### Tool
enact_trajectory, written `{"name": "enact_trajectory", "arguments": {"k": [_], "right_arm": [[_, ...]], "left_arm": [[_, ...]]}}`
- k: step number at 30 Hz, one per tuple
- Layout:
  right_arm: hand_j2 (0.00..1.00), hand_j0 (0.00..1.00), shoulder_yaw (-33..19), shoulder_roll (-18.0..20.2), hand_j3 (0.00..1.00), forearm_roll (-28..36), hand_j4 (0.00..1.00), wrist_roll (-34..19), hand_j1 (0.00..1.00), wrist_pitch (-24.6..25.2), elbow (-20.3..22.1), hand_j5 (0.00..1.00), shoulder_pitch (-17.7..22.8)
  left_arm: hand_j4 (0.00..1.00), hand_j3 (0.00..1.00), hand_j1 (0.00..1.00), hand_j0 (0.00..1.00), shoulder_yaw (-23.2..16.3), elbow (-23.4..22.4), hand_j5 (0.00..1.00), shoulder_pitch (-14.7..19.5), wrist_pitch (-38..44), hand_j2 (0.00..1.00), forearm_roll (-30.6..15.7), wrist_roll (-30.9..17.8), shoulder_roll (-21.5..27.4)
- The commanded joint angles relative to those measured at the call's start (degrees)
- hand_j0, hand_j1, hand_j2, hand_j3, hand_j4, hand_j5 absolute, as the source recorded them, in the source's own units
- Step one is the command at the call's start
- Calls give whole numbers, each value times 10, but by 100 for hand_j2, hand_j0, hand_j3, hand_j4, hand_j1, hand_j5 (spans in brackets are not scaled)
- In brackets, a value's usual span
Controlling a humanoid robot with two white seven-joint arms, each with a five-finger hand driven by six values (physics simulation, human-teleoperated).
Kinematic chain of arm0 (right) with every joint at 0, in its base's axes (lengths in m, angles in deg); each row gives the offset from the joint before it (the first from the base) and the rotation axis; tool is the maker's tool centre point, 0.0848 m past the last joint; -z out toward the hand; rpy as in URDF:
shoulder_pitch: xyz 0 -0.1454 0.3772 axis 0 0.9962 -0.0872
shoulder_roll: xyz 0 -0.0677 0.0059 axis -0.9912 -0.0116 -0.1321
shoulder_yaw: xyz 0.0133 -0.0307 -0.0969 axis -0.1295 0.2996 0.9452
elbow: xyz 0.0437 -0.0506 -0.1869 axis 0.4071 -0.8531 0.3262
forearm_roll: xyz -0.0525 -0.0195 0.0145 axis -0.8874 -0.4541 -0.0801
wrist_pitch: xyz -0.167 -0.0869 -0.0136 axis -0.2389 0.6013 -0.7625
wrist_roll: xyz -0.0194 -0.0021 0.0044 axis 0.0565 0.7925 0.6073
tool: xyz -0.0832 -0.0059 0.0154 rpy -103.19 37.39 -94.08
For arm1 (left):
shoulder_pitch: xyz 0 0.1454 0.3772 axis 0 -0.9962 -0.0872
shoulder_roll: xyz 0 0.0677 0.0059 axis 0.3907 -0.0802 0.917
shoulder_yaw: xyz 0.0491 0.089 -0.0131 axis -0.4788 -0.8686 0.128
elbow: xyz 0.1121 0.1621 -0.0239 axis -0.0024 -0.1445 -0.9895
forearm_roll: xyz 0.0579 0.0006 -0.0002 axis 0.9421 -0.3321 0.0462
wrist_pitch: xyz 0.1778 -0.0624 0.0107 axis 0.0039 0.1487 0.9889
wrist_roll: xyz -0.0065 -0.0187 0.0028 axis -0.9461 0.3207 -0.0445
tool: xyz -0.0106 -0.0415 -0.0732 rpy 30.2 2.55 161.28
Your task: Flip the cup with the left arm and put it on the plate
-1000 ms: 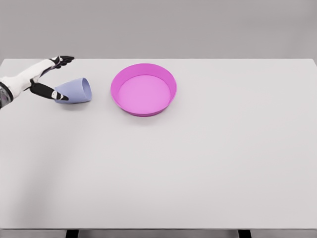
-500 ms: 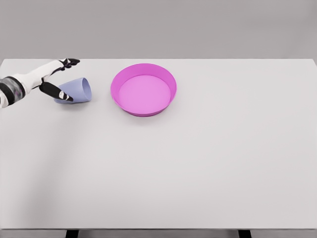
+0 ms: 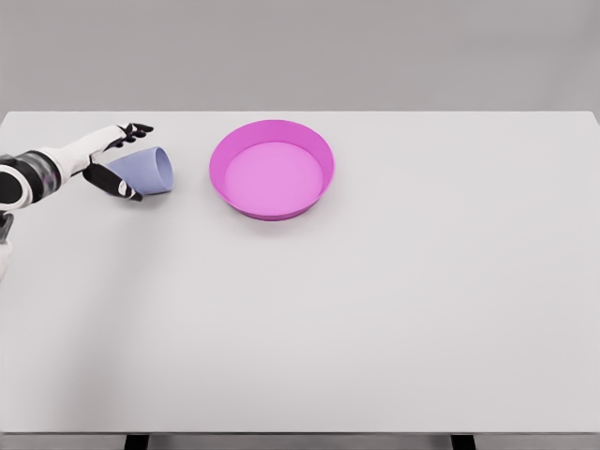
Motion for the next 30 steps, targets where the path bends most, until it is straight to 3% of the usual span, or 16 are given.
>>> {"name": "enact_trajectory", "arguments": {"k": [1,10,18,26,30], "right_arm": [[100,100,0,0,100,0,100,0,100,0,0,100,0],[100,100,0,0,100,0,100,-1,100,0,0,100,0],[100,100,0,0,100,0,100,0,100,0,0,100,0],[100,100,0,0,100,0,100,0,100,-1,0,100,0],[100,100,0,0,100,0,100,-1,100,0,0,100,0]], "left_arm": [[100,100,100,100,-2,-1,100,0,10,100,11,0,0],[100,100,100,100,-3,-9,100,19,53,100,35,0,-51],[100,100,100,100,-5,-41,100,20,55,100,37,0,-54],[100,100,100,100,-5,-42,100,21,55,100,37,0,-54],[89,89,89,89,-5,-42,89,21,54,89,37,0,-58]]}}
